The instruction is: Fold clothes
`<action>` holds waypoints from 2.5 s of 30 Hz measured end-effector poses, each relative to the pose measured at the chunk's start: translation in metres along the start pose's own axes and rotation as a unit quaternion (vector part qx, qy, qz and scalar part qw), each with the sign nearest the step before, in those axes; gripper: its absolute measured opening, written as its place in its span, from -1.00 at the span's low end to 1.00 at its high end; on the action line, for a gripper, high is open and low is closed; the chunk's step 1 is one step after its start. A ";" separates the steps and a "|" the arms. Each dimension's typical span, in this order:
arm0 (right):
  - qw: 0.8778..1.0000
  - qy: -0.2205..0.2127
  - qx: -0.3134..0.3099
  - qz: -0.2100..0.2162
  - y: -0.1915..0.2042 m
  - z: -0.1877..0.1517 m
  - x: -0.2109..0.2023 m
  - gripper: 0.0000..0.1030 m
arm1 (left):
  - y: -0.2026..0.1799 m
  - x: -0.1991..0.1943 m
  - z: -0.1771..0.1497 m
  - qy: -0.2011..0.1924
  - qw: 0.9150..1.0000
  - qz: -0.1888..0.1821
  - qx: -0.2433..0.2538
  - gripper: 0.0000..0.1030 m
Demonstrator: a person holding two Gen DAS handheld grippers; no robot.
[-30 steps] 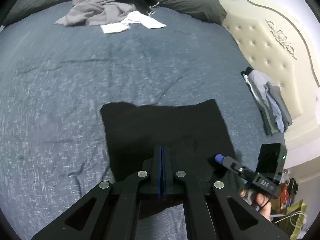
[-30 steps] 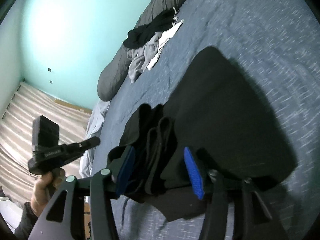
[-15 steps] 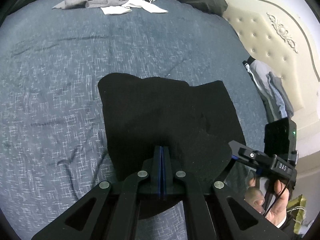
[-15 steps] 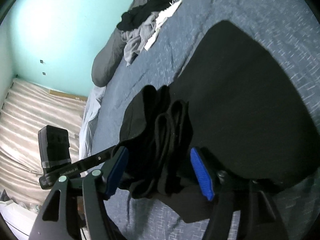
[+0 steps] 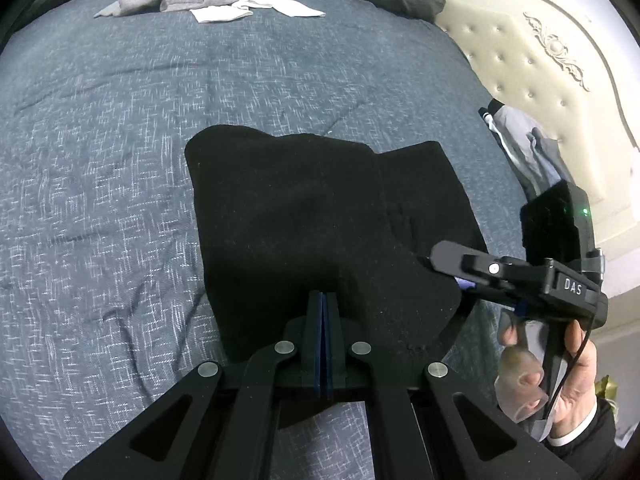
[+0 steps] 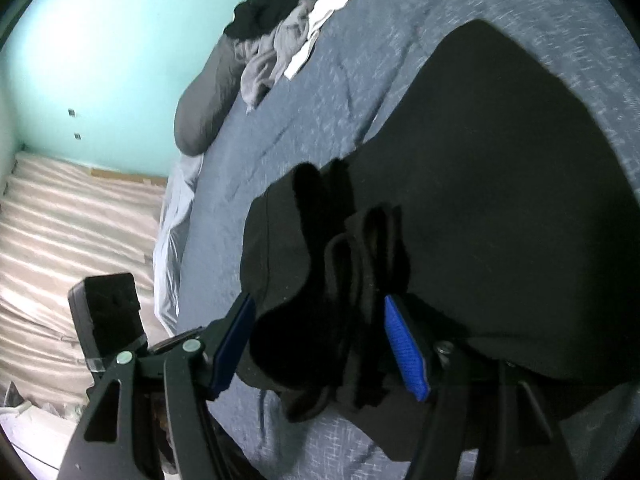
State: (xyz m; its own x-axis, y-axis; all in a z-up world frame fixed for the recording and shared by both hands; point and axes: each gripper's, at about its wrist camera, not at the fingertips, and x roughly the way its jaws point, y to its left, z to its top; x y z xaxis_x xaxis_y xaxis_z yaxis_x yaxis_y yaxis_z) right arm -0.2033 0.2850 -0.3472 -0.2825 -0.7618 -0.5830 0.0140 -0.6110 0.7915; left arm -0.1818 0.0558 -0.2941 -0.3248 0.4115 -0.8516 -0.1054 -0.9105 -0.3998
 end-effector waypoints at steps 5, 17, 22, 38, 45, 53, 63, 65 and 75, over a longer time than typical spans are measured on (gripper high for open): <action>1.000 0.006 -0.001 -0.005 0.002 0.003 0.009 0.35 | 0.001 -0.001 0.000 0.000 1.000 -0.004 -0.001 -1.00; 0.997 0.024 -0.050 -0.047 0.023 0.007 0.031 -0.44 | 0.004 -0.008 -0.004 -0.003 1.000 -0.005 -0.003 -1.00; 0.997 0.010 -0.070 -0.042 0.036 0.009 0.020 -0.64 | 0.003 -0.017 -0.002 -0.013 1.000 -0.001 -0.001 -1.00; 0.979 -0.029 -0.178 -0.099 0.088 0.041 -0.072 -0.70 | -0.029 -0.027 0.016 -0.033 0.999 -0.018 0.012 -0.99; 0.980 -0.031 -0.157 -0.119 0.049 0.052 -0.092 -0.70 | -0.047 -0.005 0.018 -0.018 0.999 -0.023 0.018 -0.99; 0.983 -0.031 -0.133 -0.122 0.005 0.057 -0.093 -0.70 | -0.055 0.019 0.019 0.000 0.999 -0.026 0.025 -0.99; 0.988 -0.027 -0.090 -0.124 -0.042 0.058 -0.078 -0.67 | -0.056 0.046 0.014 0.014 0.999 -0.025 0.026 -0.99; 0.989 -0.030 -0.086 -0.118 -0.045 0.058 -0.080 -0.63 | -0.056 0.049 0.014 0.014 0.999 -0.024 0.026 -0.99; 0.979 -0.094 -0.127 -0.132 -0.012 0.066 -0.133 -0.57 | -0.057 0.047 0.012 0.012 0.999 -0.024 0.023 -0.99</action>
State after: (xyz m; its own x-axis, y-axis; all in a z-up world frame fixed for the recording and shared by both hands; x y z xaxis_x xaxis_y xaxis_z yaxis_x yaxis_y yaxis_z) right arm -0.2291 0.4076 -0.2676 -0.4799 -0.5323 -0.6974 0.1488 -0.8328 0.5332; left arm -0.2022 0.1262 -0.3075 -0.2955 0.4548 -0.8402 -0.1640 -0.8905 -0.4243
